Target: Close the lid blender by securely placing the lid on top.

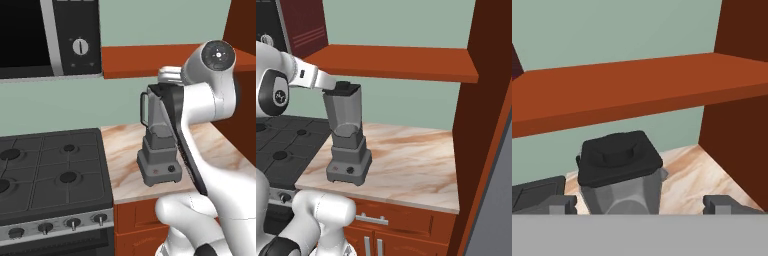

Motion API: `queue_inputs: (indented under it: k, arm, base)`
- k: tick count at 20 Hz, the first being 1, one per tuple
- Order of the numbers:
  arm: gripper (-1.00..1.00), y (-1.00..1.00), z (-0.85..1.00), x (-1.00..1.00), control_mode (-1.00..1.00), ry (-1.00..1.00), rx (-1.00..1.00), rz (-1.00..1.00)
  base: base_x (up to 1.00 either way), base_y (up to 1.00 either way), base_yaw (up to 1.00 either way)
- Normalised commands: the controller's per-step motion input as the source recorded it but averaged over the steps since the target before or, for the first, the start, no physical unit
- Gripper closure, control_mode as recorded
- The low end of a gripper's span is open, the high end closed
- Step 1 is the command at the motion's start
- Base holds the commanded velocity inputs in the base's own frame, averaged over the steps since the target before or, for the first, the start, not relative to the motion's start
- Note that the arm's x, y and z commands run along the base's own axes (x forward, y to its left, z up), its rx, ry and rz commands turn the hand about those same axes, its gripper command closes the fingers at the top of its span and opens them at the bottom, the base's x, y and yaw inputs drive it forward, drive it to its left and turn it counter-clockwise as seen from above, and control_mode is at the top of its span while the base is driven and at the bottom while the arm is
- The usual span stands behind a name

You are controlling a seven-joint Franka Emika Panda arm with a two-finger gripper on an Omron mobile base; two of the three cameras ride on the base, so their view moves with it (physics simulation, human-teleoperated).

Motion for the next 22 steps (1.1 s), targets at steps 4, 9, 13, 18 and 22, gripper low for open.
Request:
queue_inputs:
  k: [4,9,13,18,22]
  arm:
    - [-1.00,0.04,0.20,0.00,-1.00,0.00,0.00,0.00]
    - [-1.00,0.00,0.10,0.00,-1.00,0.00,0.00,0.01]
    - [-1.00,0.00,0.00,0.00,-1.00,0.00,0.00,0.00]
    - [-1.00,0.00,0.00,0.00,-1.00,0.00,0.00,0.02]
    - [-1.00,0.00,0.00,0.00,-1.00,0.00,0.00,0.04]
  base:
    - [0.00,0.00,0.00]
    - [0.00,0.00,0.00]
    - [0.00,0.00,0.00]
    - [0.00,0.00,0.00]
    - [0.00,0.00,0.00]
